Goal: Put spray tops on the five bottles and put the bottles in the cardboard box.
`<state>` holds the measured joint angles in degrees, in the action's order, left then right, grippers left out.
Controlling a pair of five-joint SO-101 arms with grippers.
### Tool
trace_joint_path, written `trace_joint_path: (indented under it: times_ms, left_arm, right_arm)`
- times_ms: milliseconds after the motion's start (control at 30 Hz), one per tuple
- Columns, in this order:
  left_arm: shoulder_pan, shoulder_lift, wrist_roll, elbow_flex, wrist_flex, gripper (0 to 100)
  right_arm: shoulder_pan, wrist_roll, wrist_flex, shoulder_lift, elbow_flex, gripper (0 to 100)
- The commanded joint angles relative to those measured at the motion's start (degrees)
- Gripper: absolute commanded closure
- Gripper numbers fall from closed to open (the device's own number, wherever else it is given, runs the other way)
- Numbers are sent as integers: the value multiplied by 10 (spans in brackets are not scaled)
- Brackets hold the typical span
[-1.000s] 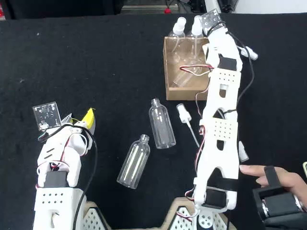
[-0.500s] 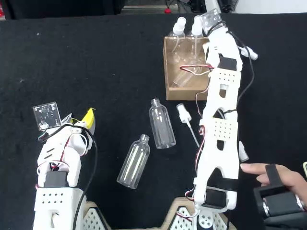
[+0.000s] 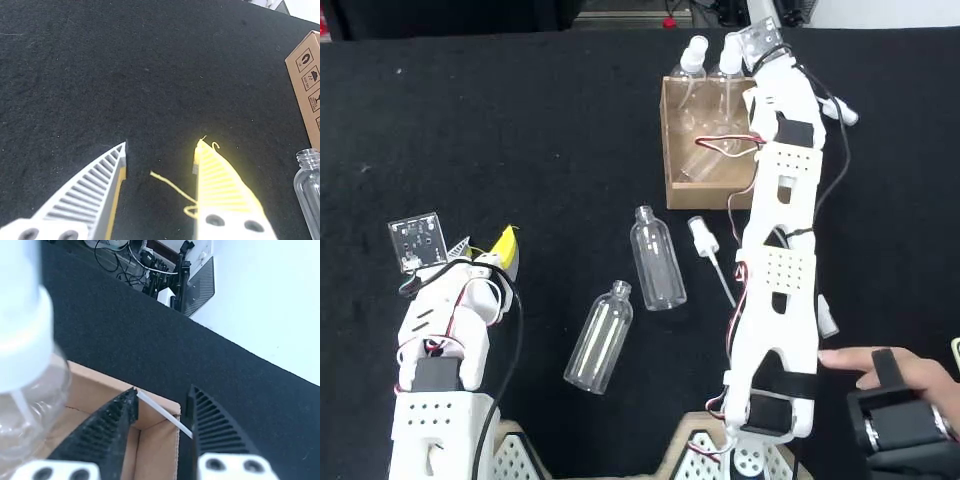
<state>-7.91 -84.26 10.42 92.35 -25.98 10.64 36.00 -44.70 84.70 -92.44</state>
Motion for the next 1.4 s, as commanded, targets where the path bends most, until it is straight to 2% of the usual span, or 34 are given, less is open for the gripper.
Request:
trace_joint_path:
  times_ms: [0, 333, 467, 567, 867, 1133, 1367]
  left_arm:
    - [7, -7, 1, -9, 14, 787]
    - [7, -7, 1, -9, 14, 787]
    - [7, -7, 1, -9, 14, 787]
    - [7, -7, 1, -9, 14, 787]
    - [7, -7, 1, -9, 14, 787]
    - [7, -7, 3, -9, 14, 787]
    - [7, -7, 4, -9, 14, 787]
  right_arm:
    - [-1, 1, 17, -15, -23, 917]
    - [0, 1, 17, -16, -24, 917]
    - [5, 0, 36, -16, -22, 988]
    - [11, 0, 44, -15, -19, 986]
    - [25, -40, 39, -20, -25, 988]
    - [44, -42, -11, -33, -34, 988]
    - [62, -104, -120, -106, -34, 988]
